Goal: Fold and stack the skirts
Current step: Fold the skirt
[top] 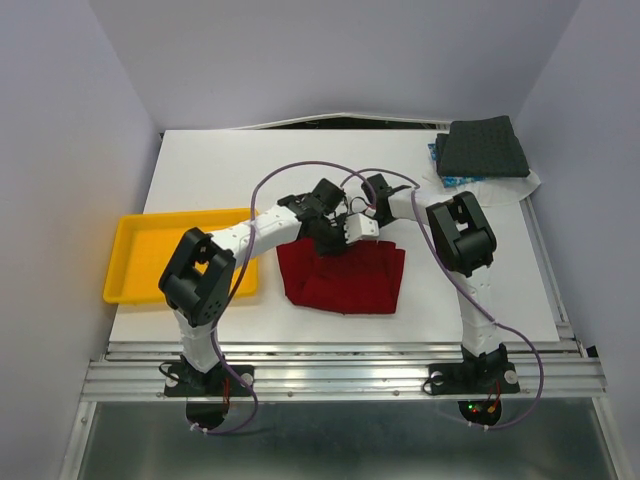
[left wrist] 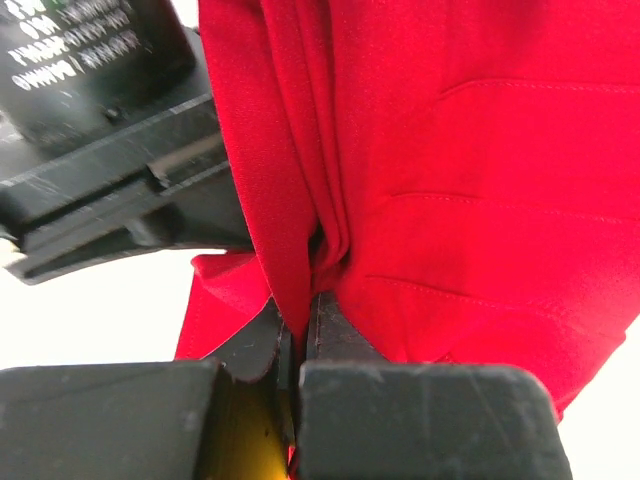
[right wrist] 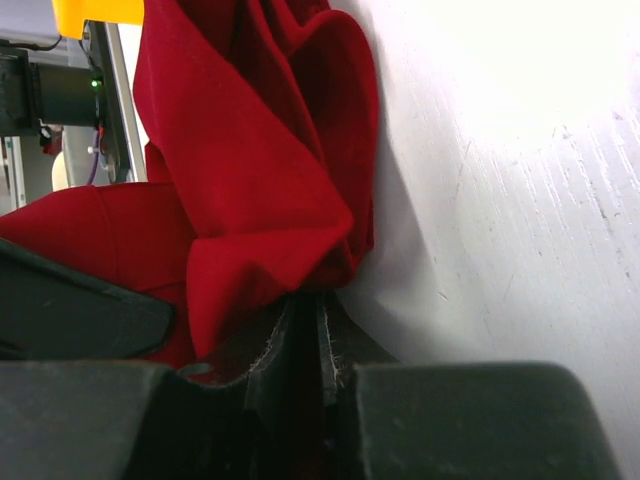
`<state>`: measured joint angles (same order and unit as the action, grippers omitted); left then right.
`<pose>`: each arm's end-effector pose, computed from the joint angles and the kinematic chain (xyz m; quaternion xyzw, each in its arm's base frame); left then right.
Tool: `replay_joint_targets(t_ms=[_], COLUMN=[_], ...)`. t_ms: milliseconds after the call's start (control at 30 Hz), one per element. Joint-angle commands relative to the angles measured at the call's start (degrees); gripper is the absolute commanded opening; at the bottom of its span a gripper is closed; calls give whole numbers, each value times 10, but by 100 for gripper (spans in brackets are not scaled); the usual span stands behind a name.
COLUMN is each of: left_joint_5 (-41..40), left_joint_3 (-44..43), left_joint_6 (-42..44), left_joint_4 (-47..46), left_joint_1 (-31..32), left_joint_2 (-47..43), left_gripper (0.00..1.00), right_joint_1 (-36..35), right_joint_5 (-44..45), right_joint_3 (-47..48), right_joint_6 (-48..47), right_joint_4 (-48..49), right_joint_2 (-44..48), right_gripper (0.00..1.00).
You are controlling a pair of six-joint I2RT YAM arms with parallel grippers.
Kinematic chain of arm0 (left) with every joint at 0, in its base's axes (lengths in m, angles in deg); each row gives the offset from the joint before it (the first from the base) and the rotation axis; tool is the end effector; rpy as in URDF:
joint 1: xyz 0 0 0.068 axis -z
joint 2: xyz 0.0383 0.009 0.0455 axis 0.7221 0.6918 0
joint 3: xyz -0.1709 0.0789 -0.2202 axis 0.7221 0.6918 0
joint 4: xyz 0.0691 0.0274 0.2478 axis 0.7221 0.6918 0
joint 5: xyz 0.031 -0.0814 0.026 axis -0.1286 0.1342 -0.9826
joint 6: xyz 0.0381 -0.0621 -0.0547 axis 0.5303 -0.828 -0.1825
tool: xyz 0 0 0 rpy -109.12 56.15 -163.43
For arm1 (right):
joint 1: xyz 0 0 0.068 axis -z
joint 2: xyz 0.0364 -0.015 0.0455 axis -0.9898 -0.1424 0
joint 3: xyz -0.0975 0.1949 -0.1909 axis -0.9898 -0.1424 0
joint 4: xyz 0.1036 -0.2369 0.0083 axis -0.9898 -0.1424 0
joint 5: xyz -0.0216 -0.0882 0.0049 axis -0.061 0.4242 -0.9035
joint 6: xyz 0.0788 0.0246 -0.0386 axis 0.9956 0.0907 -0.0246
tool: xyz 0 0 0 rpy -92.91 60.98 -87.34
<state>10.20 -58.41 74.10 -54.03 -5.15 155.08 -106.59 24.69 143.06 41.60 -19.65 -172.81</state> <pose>0.2962 -0.2972 0.2099 0.6723 0.6498 -0.1668 0.3131 0.3796 0.2546 0.1040 -0.3377 0.7825 0.5197 0.0593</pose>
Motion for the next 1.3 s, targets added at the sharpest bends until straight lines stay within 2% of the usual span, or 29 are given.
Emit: replay_joint_targets(t_ms=[0, 33, 133, 200, 367, 500, 667, 767, 867, 933, 1100, 1267], left_joint_5=[-44, -49, -80, -87, -56, 13, 79, 140, 208, 235, 246, 226], left_joint_3=[7, 9, 18, 17, 0, -2, 32, 73, 122, 161, 181, 144], left_joint_6=[28, 31, 26, 16, -33, -99, -160, -174, -201, -244, -352, -434], left_joint_4=[-95, -100, -123, -125, -97, -58, -25, -34, -83, -109, -205, -280], left_joint_1=[11, 15, 18, 15, -6, -35, -67, -75, -74, -72, -73, -84], left_joint_2=[-16, -15, -12, -22, -102, -168, -197, -218, -240, -236, -162, -34], left_gripper=[4, 7, 36, 47, 57, 61, 61, 56, 46, 43, 40, 40], right_joint_1=[-10, -10, -10, -10, -10, 1, 7, 12, 17, 24, 45, 83], right_joint_5=[-12, -10, -6, 0, 27, 48, 68, 87, 106, 113, 139, 196], right_joint_3=[-2, -1, 7, 11, 25, 45, 75, 95, 122, 150, 220, 252], right_joint_6=[-15, -16, -22, -27, -27, -19, -4, 4, 17, 32, 64, 92], right_joint_4=[-22, -24, -32, -36, -38, -39, -40, -39, -39, -38, -38, -37], right_joint_2=[-10, -11, -16, -19, -27, -34, -39, -40, -38, -35, -23, 20], right_gripper=[18, 18, 18, 17, 17, 17, 19, 21, 23, 25, 32, 52])
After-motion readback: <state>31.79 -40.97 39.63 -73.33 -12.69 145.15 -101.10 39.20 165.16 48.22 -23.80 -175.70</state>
